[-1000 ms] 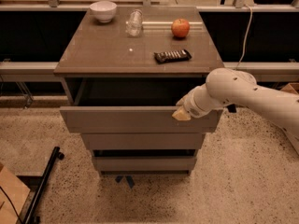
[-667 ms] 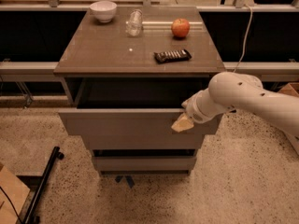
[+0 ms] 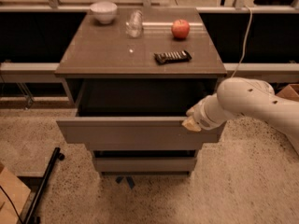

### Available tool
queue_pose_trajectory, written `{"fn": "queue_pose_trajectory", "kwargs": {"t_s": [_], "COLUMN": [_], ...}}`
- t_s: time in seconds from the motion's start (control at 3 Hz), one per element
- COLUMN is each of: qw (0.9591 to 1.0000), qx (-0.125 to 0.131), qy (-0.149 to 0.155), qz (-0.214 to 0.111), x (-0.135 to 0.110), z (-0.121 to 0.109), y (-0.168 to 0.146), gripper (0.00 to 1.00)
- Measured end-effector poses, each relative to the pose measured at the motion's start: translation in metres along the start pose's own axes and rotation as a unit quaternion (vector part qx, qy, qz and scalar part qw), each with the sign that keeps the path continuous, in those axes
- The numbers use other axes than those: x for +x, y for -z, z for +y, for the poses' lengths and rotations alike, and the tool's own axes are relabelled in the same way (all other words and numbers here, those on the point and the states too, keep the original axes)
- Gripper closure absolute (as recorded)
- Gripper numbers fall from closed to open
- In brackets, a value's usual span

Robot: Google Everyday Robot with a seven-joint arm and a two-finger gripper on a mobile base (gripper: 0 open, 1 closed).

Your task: Open top drawer

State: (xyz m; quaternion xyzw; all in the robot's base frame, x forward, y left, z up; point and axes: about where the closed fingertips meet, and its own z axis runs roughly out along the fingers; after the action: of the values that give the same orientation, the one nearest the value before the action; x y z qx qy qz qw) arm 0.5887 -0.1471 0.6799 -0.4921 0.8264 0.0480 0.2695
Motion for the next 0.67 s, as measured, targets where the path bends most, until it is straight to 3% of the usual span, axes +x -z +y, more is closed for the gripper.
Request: {"fn": "queue_pose_trajectory", "kwargs": {"t_s": [0.33, 0.67], "qw": [1.0000, 0.9999], "qx": [0.000, -0.008], "qy": [0.000, -0.008], "qz": [0.000, 0.001], "x": [-0.001, 0.018], "z": [-0.001, 0.013], "y": [0.001, 0.022], "gripper": [1.00, 1.00]}}
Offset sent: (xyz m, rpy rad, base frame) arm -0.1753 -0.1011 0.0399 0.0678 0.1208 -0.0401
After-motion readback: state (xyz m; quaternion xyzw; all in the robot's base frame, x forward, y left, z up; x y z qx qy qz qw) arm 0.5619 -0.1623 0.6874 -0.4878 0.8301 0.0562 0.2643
